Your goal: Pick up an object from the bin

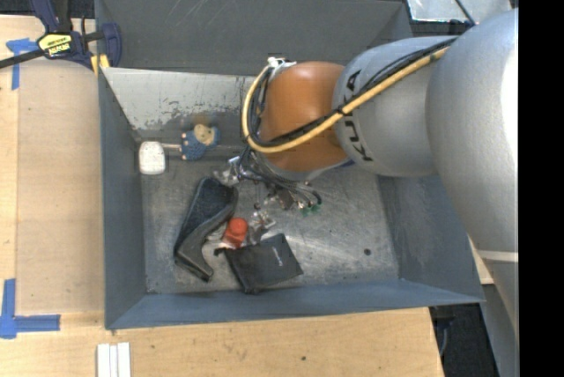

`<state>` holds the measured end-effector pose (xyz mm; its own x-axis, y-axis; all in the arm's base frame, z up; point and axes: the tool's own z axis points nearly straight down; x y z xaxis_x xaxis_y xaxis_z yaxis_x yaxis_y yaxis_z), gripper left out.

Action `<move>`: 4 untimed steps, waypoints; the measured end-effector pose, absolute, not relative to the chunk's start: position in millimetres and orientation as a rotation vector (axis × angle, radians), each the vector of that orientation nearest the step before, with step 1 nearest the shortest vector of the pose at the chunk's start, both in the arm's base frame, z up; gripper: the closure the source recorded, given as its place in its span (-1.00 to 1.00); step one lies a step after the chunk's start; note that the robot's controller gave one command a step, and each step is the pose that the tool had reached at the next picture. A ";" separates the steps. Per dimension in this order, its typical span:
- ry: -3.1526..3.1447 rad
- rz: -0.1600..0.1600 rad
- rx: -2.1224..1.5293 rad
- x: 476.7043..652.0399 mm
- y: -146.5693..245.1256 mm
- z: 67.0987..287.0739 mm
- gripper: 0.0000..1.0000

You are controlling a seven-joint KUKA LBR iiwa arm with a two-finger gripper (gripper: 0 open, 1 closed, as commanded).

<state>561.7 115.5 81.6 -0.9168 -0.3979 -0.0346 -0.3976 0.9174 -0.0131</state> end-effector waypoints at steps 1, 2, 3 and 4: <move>3.045 -0.002 -0.635 559.0 117.5 78.1 1.00; 3.062 0.000 -0.641 554.6 117.7 74.7 -1.00; 3.055 0.001 -0.706 572.2 218.3 76.5 -1.00; 3.058 -0.005 -0.697 573.4 212.9 77.2 1.00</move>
Offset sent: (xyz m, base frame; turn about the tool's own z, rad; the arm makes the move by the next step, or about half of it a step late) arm 0.0000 0.0000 0.0000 0.0000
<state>573.4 212.9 77.2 -0.9013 -0.4331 -0.0047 -0.4331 0.9013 -0.0044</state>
